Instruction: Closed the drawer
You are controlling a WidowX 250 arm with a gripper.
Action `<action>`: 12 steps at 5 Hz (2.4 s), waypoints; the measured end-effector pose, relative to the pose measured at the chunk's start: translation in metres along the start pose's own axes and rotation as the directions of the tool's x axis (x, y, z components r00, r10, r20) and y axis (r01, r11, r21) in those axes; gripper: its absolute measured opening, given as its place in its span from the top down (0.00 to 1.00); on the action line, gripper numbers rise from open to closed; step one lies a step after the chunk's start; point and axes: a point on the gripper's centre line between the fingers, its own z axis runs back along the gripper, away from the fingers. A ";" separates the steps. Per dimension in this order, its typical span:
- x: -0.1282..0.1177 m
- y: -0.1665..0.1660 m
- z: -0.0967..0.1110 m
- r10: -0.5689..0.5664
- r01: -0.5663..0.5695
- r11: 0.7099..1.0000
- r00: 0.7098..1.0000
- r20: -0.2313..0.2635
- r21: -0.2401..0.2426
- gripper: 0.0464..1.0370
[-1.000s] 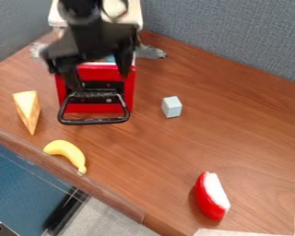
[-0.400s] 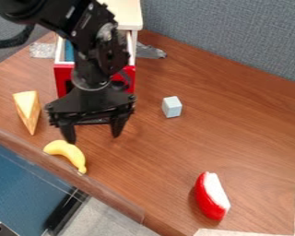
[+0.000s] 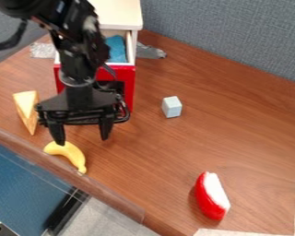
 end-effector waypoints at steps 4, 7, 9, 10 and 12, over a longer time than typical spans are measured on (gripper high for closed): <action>0.036 -0.003 -0.021 0.013 -0.008 0.998 0.997 0.074 -0.067 0.04; 0.082 -0.016 -0.018 0.093 -0.081 0.991 0.990 0.110 -0.107 0.04; 0.100 -0.015 -0.026 0.102 -0.093 0.992 0.988 0.112 -0.089 0.04; 0.103 -0.015 -0.028 0.099 -0.092 0.993 0.990 0.103 -0.078 0.04; 0.079 -0.013 0.009 0.142 -0.135 0.981 0.989 0.036 -0.138 0.04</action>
